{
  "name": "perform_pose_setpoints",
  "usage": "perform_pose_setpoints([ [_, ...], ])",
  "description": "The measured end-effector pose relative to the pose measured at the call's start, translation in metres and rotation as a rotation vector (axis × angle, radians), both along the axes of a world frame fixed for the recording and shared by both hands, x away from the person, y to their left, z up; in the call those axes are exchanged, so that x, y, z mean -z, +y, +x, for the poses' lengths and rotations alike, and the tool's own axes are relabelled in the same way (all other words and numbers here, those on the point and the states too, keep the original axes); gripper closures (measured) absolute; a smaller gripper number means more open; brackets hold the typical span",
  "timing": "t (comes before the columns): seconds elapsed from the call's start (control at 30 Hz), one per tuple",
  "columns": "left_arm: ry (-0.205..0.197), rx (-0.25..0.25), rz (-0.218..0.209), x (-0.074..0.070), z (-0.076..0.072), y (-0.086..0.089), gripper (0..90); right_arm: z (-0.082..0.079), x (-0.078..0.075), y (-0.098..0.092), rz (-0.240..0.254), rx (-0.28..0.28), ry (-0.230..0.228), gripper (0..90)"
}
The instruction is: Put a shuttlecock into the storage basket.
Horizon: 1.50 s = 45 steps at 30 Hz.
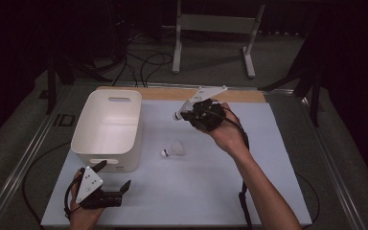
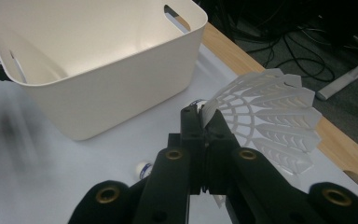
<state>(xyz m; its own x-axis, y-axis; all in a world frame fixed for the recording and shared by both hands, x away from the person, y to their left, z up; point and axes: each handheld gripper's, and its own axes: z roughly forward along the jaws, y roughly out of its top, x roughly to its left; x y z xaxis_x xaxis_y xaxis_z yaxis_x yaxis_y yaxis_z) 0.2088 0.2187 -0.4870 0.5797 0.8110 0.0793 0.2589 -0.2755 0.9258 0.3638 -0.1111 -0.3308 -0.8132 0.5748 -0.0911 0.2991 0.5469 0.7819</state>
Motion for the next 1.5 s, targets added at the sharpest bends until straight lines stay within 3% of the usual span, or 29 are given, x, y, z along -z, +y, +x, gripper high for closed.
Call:
perform_pose_setpoints([
  [1.5,-0.002,0.002,0.002,-0.001,0.000,0.001,0.4,0.008,-0.008,0.036,0.005,-0.041,-0.020,88.9],
])
